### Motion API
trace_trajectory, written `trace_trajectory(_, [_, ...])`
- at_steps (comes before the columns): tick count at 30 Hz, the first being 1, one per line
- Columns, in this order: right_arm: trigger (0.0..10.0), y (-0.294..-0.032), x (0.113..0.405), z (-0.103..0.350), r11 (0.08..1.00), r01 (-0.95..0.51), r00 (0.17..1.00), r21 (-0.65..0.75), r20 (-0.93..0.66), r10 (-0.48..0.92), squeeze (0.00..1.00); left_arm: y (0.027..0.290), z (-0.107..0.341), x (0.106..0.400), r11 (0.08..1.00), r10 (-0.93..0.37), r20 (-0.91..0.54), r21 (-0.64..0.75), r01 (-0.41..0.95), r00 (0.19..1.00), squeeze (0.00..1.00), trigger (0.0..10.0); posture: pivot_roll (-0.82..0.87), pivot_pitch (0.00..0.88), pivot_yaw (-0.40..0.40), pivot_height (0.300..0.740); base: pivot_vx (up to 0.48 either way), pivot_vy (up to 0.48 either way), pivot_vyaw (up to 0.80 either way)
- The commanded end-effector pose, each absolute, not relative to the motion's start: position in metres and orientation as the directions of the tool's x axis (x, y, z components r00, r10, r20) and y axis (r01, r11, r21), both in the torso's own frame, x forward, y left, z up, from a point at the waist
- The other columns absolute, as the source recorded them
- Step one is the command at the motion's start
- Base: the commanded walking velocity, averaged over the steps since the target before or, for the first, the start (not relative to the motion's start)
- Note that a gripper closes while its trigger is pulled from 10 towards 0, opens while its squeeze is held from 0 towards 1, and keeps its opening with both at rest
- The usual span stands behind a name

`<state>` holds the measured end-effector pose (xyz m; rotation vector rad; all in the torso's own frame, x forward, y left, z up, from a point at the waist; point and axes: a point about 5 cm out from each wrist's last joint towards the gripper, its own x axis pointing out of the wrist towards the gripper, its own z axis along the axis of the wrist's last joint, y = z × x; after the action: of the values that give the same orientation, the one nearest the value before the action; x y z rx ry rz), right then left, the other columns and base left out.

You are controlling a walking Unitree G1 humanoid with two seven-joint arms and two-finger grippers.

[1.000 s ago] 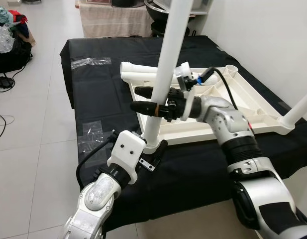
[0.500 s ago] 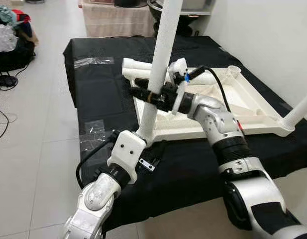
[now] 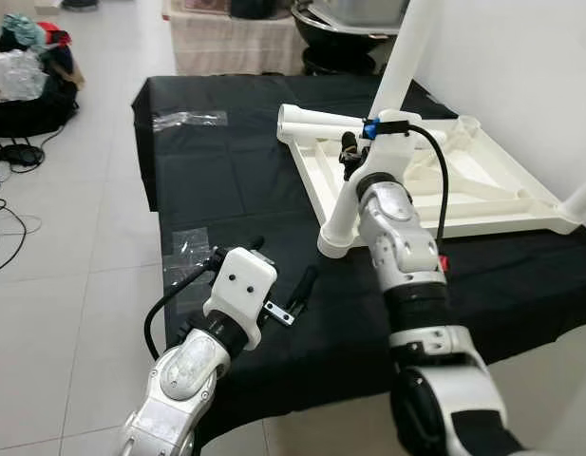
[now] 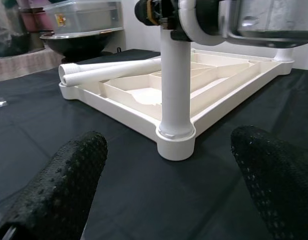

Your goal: Building children table

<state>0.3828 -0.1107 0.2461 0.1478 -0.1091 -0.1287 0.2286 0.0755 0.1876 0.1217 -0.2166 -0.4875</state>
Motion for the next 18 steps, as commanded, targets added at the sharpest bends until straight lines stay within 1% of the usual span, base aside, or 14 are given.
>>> trace_trajectory(1, [0.0, -0.118, 0.381, 0.226, 0.965, 0.193, 0.981, 0.180, -0.003, -0.195, 0.00, 0.074, 0.186, 0.228, 0.875, -0.480, 0.175, 0.161, 0.456, 0.860, 0.00, 10.0, 0.08, 0.102, -0.128, 0.740, 0.000, 0.000, 0.00])
trace_trajectory(2, [5.7, -0.108, 0.381, 0.221, 0.965, 0.165, 0.986, 0.205, -0.027, -0.163, 0.00, 0.074, 0.186, 0.228, 0.876, -0.479, 0.174, 0.160, 0.455, 0.860, 0.00, 10.0, 0.08, 0.102, -0.128, 0.740, 0.000, 0.000, 0.00])
trace_trajectory(4, [5.7, -0.108, 0.381, 0.221, 0.965, 0.165, 0.986, 0.205, -0.027, -0.163, 0.00, 0.074, 0.186, 0.228, 0.876, -0.479, 0.174, 0.160, 0.455, 0.860, 0.00, 10.0, 0.08, 0.102, -0.128, 0.740, 0.000, 0.000, 0.00])
trace_trajectory(5, [10.0, -0.104, 0.382, 0.224, 0.969, 0.127, 0.992, 0.213, -0.003, -0.130, 0.00, 0.075, 0.186, 0.227, 0.876, -0.478, 0.173, 0.160, 0.454, 0.861, 0.00, 10.0, 0.08, 0.101, -0.129, 0.740, 0.000, 0.000, 0.00])
trace_trajectory(6, [10.0, -0.100, 0.384, 0.231, 0.975, 0.064, 0.996, 0.213, 0.050, -0.077, 0.00, 0.075, 0.185, 0.227, 0.877, -0.477, 0.172, 0.160, 0.453, 0.862, 0.00, 10.0, 0.08, 0.101, -0.129, 0.740, 0.000, 0.000, 0.00])
trace_trajectory(7, [10.0, -0.100, 0.384, 0.231, 0.975, 0.064, 0.996, 0.213, 0.050, -0.077, 0.00, 0.075, 0.185, 0.227, 0.877, -0.477, 0.172, 0.160, 0.453, 0.862, 0.00, 10.0, 0.08, 0.101, -0.129, 0.740, 0.000, 0.000, 0.00])
trace_trajectory(8, [10.0, -0.099, 0.384, 0.238, 0.978, 0.047, 0.992, 0.204, 0.103, -0.070, 1.00, 0.075, 0.185, 0.227, 0.877, -0.477, 0.171, 0.161, 0.453, 0.862, 0.00, 10.0, 0.08, 0.098, -0.128, 0.740, 0.000, 0.000, 0.00])
trace_trajectory(9, [10.0, -0.099, 0.384, 0.238, 0.978, 0.047, 0.992, 0.204, 0.103, -0.070, 1.00, 0.075, 0.185, 0.227, 0.877, -0.477, 0.171, 0.161, 0.453, 0.862, 0.00, 10.0, 0.08, 0.098, -0.128, 0.740, 0.000, 0.000, 0.00])
trace_trajectory(11, [10.0, -0.102, 0.387, 0.254, 0.985, 0.020, 0.980, 0.170, 0.193, -0.053, 1.00, 0.074, 0.185, 0.227, 0.875, -0.480, 0.170, 0.160, 0.456, 0.861, 0.00, 10.0, 0.08, 0.097, -0.128, 0.740, 0.000, 0.000, 0.00])
trace_trajectory(12, [10.0, -0.103, 0.388, 0.261, 0.988, -0.005, 0.974, 0.154, 0.224, -0.030, 0.00, 0.074, 0.185, 0.227, 0.875, -0.481, 0.171, 0.159, 0.457, 0.860, 0.00, 10.0, 0.08, 0.097, -0.128, 0.740, 0.000, 0.000, 0.00])
trace_trajectory(13, [10.0, -0.103, 0.388, 0.261, 0.988, -0.005, 0.974, 0.154, 0.224, -0.030, 0.00, 0.074, 0.185, 0.227, 0.875, -0.481, 0.171, 0.159, 0.457, 0.860, 0.00, 10.0, 0.08, 0.097, -0.128, 0.740, 0.000, 0.000, 0.00])
trace_trajectory(14, [10.0, -0.098, 0.391, 0.266, 0.980, -0.121, 0.968, 0.161, 0.238, 0.080, 0.00, 0.073, 0.184, 0.227, 0.875, -0.482, 0.172, 0.159, 0.458, 0.859, 0.00, 10.0, 0.07, 0.090, -0.127, 0.740, 0.000, 0.000, 0.00])
trace_trajectory(15, [10.0, -0.098, 0.391, 0.266, 0.980, -0.121, 0.968, 0.161, 0.238, 0.080, 0.00, 0.073, 0.184, 0.227, 0.875, -0.482, 0.172, 0.159, 0.458, 0.859, 0.00, 10.0, 0.07, 0.090, -0.127, 0.740, 0.000, 0.000, 0.00])
trace_trajectory(18, [10.0, -0.087, 0.393, 0.267, 0.927, -0.340, 0.928, 0.156, 0.216, 0.304, 0.00, 0.073, 0.184, 0.227, 0.874, -0.482, 0.172, 0.159, 0.458, 0.859, 0.00, 10.0, 0.07, 0.090, -0.127, 0.740, 0.000, 0.000, 0.00])
